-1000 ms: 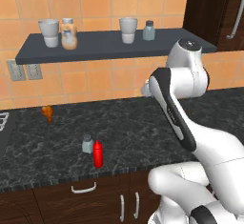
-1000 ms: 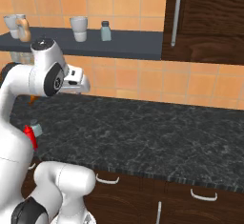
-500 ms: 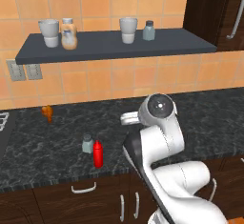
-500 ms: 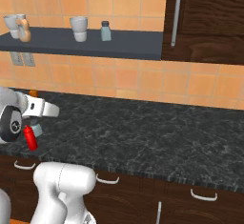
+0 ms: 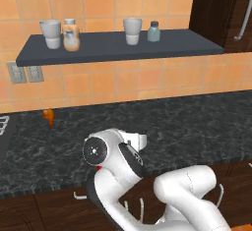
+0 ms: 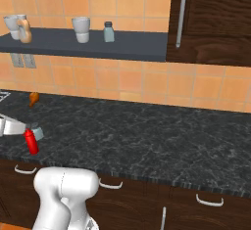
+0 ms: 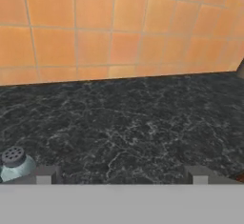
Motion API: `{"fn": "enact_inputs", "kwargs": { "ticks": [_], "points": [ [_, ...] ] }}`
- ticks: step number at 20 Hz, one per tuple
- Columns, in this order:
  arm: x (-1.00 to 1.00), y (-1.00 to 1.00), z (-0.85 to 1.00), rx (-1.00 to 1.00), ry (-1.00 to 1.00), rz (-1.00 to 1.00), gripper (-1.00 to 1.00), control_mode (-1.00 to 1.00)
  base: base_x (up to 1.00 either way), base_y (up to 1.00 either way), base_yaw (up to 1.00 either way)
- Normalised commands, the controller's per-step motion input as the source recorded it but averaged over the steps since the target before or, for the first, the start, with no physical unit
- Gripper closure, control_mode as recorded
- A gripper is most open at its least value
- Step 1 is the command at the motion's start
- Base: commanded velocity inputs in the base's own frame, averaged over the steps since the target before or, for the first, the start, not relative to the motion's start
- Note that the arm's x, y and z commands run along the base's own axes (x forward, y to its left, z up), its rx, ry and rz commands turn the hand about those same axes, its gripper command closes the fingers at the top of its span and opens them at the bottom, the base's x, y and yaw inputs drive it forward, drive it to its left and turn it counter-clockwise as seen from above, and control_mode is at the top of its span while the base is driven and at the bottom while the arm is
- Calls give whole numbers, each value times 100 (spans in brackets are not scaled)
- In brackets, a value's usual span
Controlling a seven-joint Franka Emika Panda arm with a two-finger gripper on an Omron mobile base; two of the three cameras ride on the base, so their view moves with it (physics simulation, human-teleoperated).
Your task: Put the shaker and condiment bottle from the counter next to their counterparts in the cabinet.
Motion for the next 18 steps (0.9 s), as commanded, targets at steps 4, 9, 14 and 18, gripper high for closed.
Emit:
{"fn": "enact_inputs", "kwargs": {
  "ticks": [4,9,14,18],
  "points": [
    [-7,42,-8,-5,-10,0,-100,-100,0,0,0],
    [-30,34,-45,0,0,0,-100,-100,0,0,0],
    [-14,19,-32,0,-1,0,-100,-100,0,0,0],
    [1,0,-28,0,-9,0,-100,-100,0,0,0]
  ]
}}
